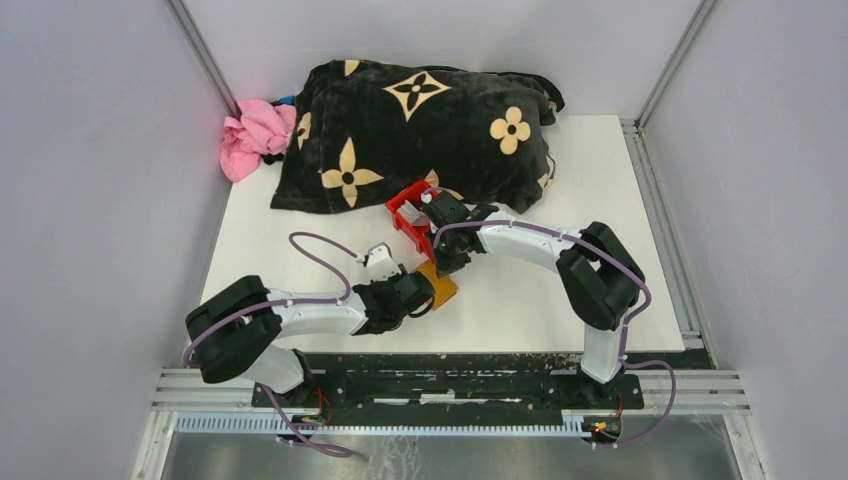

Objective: Put the credit cards into the card holder
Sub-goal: Close the card holder at the center of the board.

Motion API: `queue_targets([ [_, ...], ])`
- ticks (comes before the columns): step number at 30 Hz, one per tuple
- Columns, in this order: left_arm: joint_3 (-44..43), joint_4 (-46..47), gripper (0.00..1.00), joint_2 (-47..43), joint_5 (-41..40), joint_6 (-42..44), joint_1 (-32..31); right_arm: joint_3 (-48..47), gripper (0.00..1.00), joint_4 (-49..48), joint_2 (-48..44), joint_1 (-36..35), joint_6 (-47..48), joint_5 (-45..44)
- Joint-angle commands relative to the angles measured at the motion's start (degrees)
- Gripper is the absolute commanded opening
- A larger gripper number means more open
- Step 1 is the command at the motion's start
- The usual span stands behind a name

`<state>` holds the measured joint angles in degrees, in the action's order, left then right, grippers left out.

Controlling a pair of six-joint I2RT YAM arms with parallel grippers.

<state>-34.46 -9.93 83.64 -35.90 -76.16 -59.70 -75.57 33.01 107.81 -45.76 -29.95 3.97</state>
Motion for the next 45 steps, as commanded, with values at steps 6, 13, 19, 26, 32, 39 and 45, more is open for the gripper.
queue_targets([
  [6,1.39,-4.54,0.41,2.09,2.25,2.88,0.36,-0.87,0.09,-1.81,0.34,-0.32,0.12,-0.42],
  [13,1.39,-4.57,0.41,2.18,2.15,2.87,0.35,-1.91,0.09,-1.46,-0.29,-0.13,0.40,-0.84],
  [19,1.49,-4.57,0.41,2.55,2.32,2.89,0.35,-1.62,0.09,-1.68,-1.32,0.29,0.34,-1.41],
  [26,1.40,-4.49,0.41,2.74,2.41,2.90,0.30,-1.82,0.09,-1.72,-0.96,0.67,0.33,-1.42],
  [32,1.39,-4.31,0.41,3.03,2.55,2.87,0.38,-1.85,0.09,-1.69,-0.56,0.83,0.29,-1.53],
  [39,1.24,-4.30,0.41,3.37,2.59,2.84,0.38,-2.72,0.09,-1.40,-0.44,1.04,0.42,-1.42],
  [45,1.31,-4.13,0.41,3.44,2.68,2.64,0.31,-2.53,0.10,-1.29,0.85,1.11,0.42,-0.41],
])
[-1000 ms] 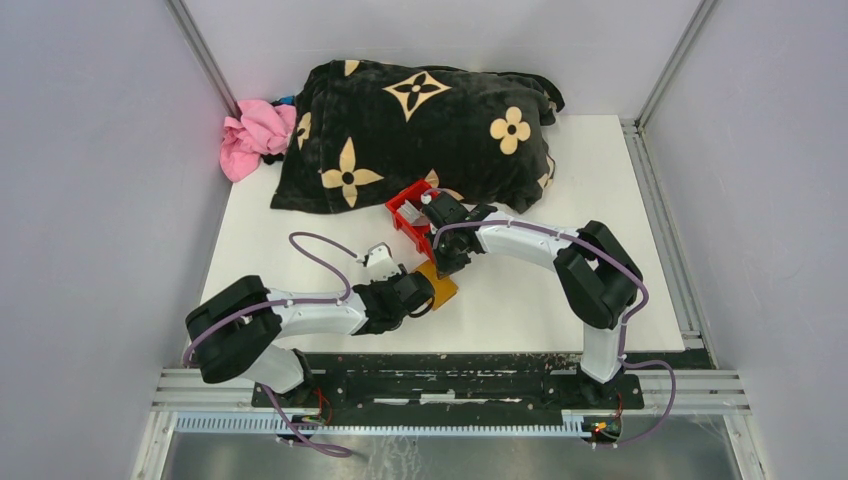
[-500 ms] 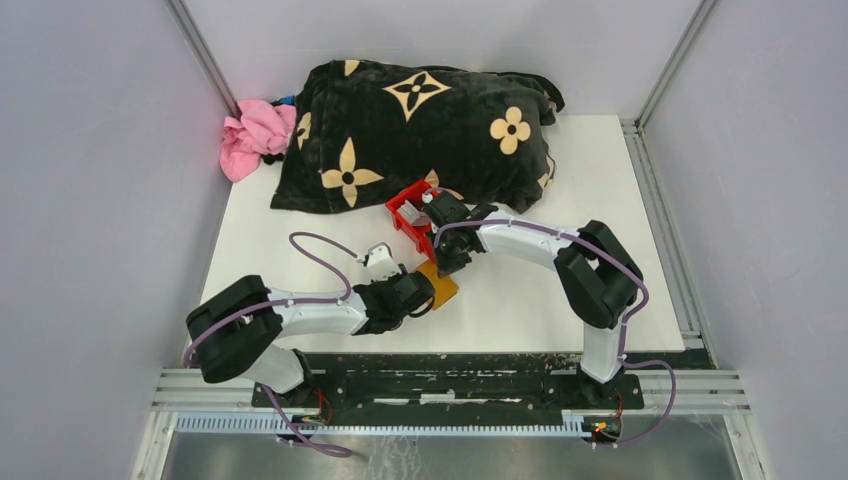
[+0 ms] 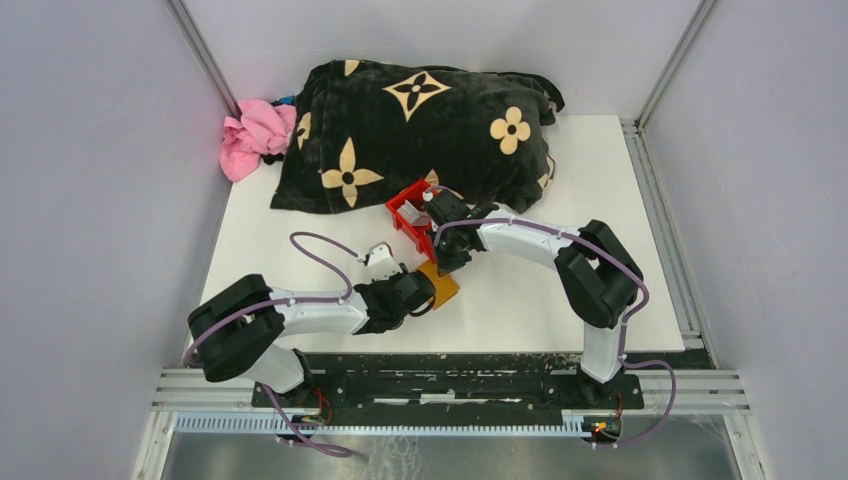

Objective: Put the credit cards into the card holder
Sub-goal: Close the card holder at the center of the board.

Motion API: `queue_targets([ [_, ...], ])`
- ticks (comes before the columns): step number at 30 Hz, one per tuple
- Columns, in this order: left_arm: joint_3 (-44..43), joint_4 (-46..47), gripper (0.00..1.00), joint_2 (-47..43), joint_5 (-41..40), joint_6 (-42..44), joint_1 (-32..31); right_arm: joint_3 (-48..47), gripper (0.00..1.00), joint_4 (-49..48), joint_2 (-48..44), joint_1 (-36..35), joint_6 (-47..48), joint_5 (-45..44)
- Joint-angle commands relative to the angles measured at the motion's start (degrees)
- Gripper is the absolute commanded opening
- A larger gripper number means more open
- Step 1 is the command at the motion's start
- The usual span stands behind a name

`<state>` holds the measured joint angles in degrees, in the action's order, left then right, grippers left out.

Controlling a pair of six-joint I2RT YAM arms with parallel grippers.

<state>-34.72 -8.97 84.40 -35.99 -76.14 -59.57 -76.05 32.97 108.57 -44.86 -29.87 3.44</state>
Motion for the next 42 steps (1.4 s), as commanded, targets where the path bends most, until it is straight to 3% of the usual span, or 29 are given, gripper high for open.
queue_targets([
  [1,1.58,-5.11,0.41,2.62,2.76,2.58,0.26,-2.00,0.10,-1.08,0.33,0.21,0.34,0.23],
  [20,1.64,-4.75,0.41,3.25,2.76,2.32,0.19,0.28,0.10,-0.98,3.77,0.21,-0.19,-0.46],
  [42,0.78,-3.85,0.41,7.11,4.52,2.58,0.24,-5.53,0.09,6.77,11.69,-1.14,0.24,-1.27],
])
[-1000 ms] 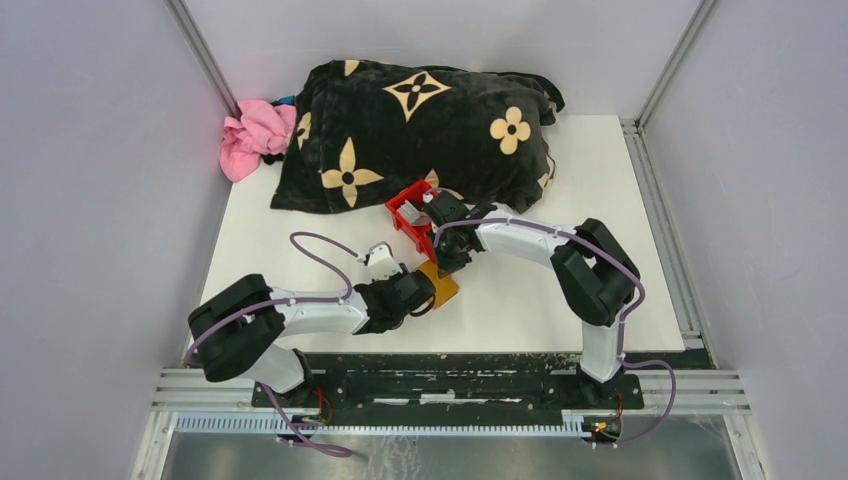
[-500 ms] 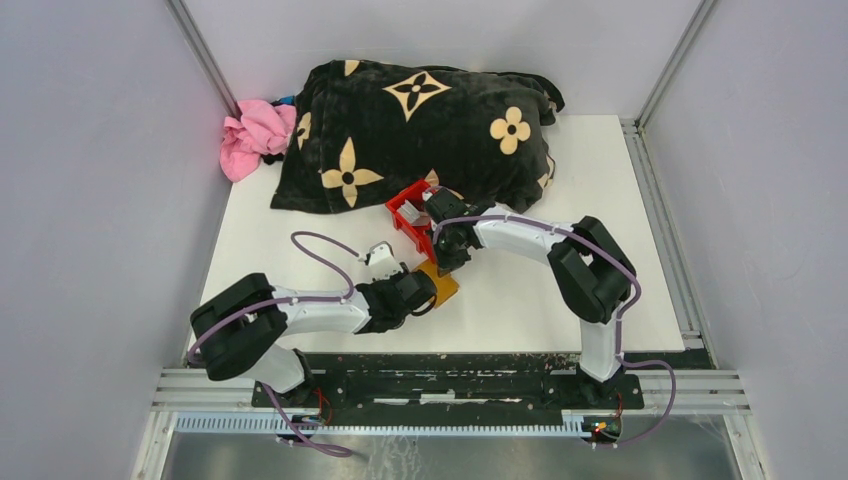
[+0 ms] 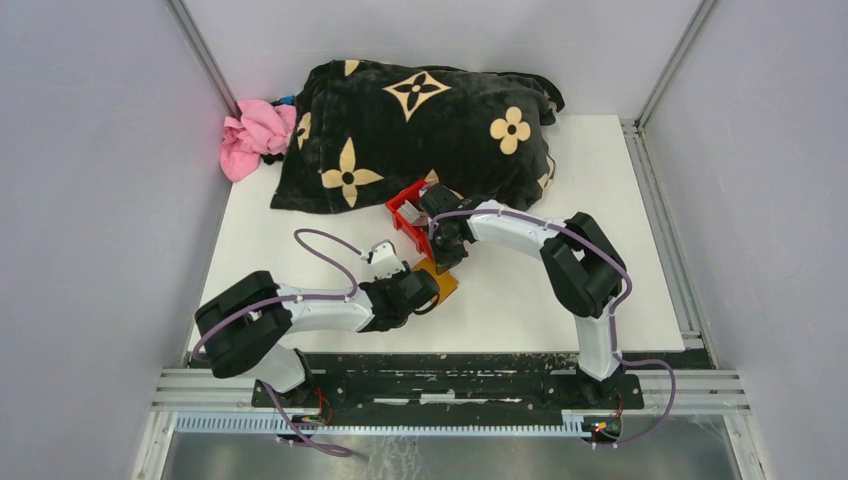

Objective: Put the credit cards into the card holder
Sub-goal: Close the card holder at the center of the board.

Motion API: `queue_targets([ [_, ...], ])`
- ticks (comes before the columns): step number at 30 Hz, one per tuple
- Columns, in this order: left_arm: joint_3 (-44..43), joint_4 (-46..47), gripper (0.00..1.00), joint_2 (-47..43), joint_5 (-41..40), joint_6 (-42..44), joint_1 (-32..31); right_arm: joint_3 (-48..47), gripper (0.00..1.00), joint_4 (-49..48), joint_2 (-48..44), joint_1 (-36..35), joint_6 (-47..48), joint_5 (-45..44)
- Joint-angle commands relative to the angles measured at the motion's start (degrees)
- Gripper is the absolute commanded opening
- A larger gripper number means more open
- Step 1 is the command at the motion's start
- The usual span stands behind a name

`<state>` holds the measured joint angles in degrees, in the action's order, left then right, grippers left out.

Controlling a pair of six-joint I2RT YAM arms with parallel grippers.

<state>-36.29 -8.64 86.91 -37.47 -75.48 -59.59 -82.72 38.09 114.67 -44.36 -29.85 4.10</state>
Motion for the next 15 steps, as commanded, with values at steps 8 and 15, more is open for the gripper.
queue_targets([
  [8,3.17,-2.11,0.41,6.32,6.79,1.88,0.27,0.32,0.09,3.36,9.28,-4.37,-0.62,-2.95],
  [15,4.02,0.24,0.40,8.07,8.12,2.07,0.22,-2.40,0.08,6.53,13.50,-5.94,-1.97,-2.83],
])
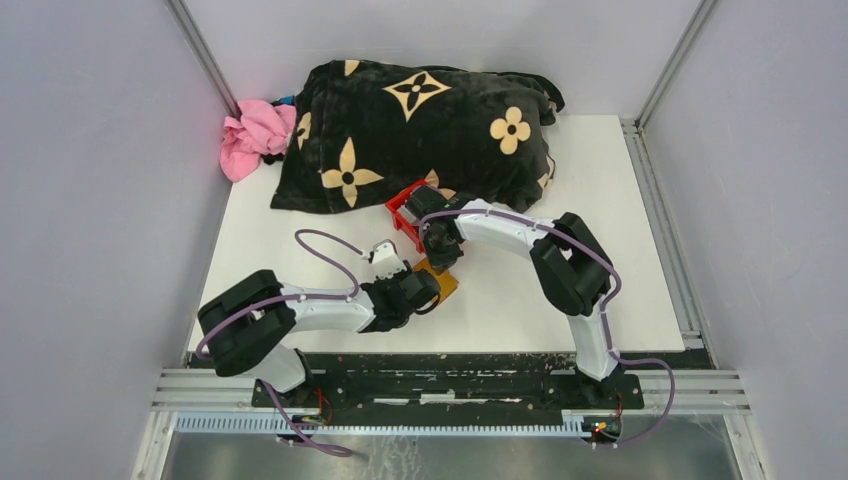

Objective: Put the credit cards into the card holder
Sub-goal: Close the card holder at the center of the board.

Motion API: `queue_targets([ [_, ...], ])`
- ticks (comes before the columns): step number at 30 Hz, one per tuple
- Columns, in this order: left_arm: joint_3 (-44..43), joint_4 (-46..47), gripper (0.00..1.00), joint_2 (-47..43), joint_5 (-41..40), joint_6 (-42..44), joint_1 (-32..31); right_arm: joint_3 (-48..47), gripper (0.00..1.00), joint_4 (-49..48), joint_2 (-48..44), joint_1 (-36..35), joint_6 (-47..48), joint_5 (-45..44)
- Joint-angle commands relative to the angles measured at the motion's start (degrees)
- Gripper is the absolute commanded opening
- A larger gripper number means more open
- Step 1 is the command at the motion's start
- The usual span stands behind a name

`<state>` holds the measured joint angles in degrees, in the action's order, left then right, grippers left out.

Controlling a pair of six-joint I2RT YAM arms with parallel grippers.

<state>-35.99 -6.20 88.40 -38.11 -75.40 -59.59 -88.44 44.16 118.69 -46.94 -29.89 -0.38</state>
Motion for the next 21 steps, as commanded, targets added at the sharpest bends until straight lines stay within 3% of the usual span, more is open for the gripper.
queue_targets([
  [1,3.81,-1.96,0.40,6.80,8.95,2.02,0.25,3.28,0.08,0.64,9.55,-3.48,-2.15,1.69],
  [21,5.69,0.52,0.35,8.75,9.53,1.89,0.24,0.20,0.09,4.53,16.50,-5.97,-5.32,2.67],
])
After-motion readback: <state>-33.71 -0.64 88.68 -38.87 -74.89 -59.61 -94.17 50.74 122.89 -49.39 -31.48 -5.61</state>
